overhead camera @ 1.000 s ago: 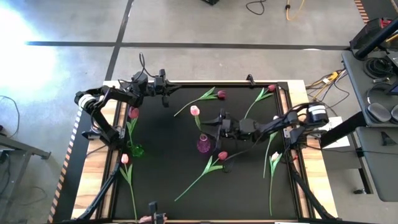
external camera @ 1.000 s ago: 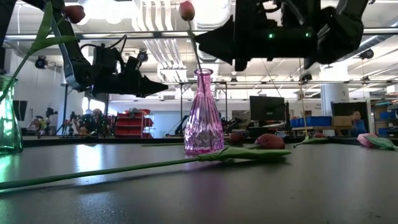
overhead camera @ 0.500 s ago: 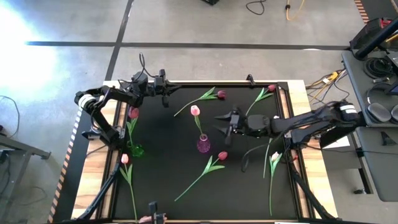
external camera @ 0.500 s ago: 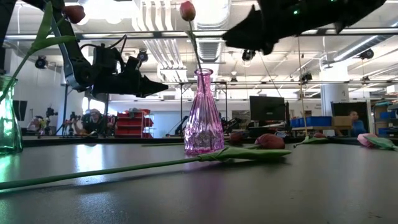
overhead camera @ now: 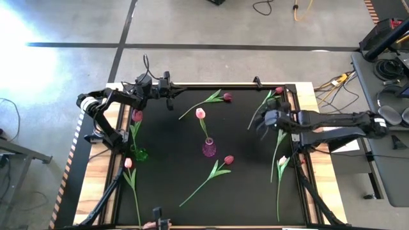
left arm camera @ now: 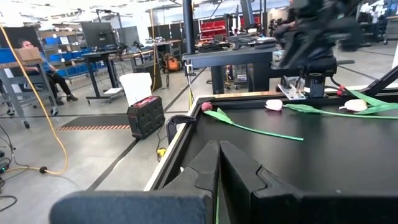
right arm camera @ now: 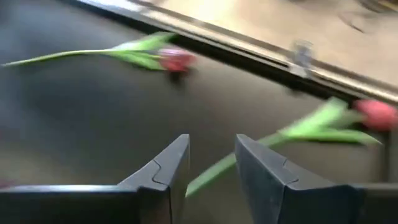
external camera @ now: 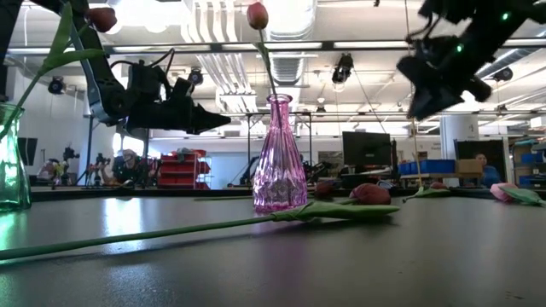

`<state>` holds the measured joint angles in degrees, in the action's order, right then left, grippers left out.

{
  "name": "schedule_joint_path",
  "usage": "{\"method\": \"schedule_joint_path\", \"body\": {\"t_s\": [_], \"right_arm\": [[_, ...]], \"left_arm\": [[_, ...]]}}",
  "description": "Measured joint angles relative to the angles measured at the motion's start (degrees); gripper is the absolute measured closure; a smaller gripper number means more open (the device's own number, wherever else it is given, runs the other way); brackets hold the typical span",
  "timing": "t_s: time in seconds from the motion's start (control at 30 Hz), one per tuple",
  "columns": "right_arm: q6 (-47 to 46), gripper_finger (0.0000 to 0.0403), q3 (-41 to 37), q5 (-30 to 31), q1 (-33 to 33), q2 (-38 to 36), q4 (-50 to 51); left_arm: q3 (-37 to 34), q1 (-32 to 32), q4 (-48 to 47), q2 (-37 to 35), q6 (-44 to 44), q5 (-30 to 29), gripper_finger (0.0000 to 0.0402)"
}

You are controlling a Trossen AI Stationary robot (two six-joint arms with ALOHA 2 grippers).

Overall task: Sort flowers into vase by color
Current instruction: Put the red tulip into the green vase

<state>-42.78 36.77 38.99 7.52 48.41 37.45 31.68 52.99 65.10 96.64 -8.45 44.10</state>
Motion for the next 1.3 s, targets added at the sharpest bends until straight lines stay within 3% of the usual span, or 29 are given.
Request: {"method": "schedule_joint_path", "body": {"t_s": [0.27, 0.37, 0.53, 0.67, 0.83, 0.97, 1.3], "right_arm": [[-4.17, 0.0305, -2.32, -4.53, 19.97, 3.63, 0.43], [-4.1, 0.0299, -3.2, -4.88, 26.74, 6.58, -3.4], [-3.12, 0.0276, -4.43, -10.72, 34.72, 13.91, -12.68], [-2.88, 0.0247, -3.48, -12.01, 38.32, 21.33, -16.76], [-6.31, 0.0223, 0.85, -9.96, 40.78, 30.02, -13.6], [-9.75, 0.0222, 5.2, -9.6, 40.87, 34.5, -9.32], [-6.65, 0.0238, 15.88, -12.64, 43.42, 45.71, -8.87]], "left_arm": [[0.0, 0.0, 0.02, 0.0, -0.37, 0.02, 0.0402], [0.0, -0.01, 0.03, 0.0, -0.42, 0.01, 0.0402], [0.0, -0.02, 0.02, 0.0, -0.42, 0.0, 0.0402], [0.0, 0.0, 0.02, 0.02, -0.01, 0.0, 0.0402], [0.0, 0.0, 0.05, 0.02, 0.17, 0.0, 0.0402], [0.0, 0.0, 0.06, 0.02, 0.19, 0.0, 0.0402], [0.0, -0.01, 0.04, 0.0, 0.63, 0.01, 0.0402]]}}
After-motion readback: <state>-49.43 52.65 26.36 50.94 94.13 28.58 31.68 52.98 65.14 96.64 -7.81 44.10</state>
